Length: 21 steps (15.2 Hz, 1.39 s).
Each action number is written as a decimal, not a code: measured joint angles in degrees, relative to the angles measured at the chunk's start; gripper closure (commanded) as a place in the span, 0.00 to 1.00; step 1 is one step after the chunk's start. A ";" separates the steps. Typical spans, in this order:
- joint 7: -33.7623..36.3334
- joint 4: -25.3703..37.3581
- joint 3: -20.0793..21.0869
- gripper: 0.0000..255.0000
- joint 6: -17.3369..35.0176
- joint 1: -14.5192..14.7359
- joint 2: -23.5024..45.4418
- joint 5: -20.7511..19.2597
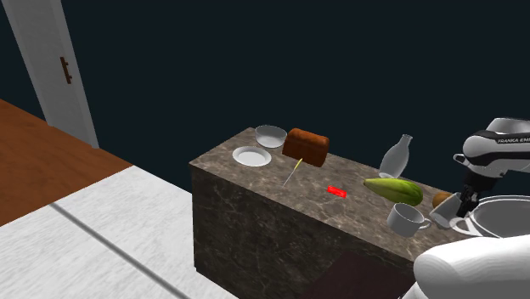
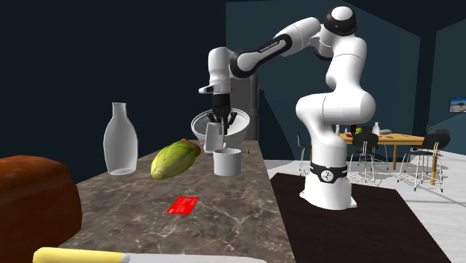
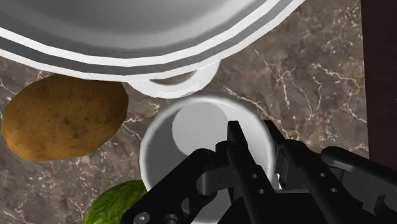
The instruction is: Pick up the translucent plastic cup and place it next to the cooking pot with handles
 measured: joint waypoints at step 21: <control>-0.06 2.61 2.76 0.00 -4.35 -0.39 -1.44 1.25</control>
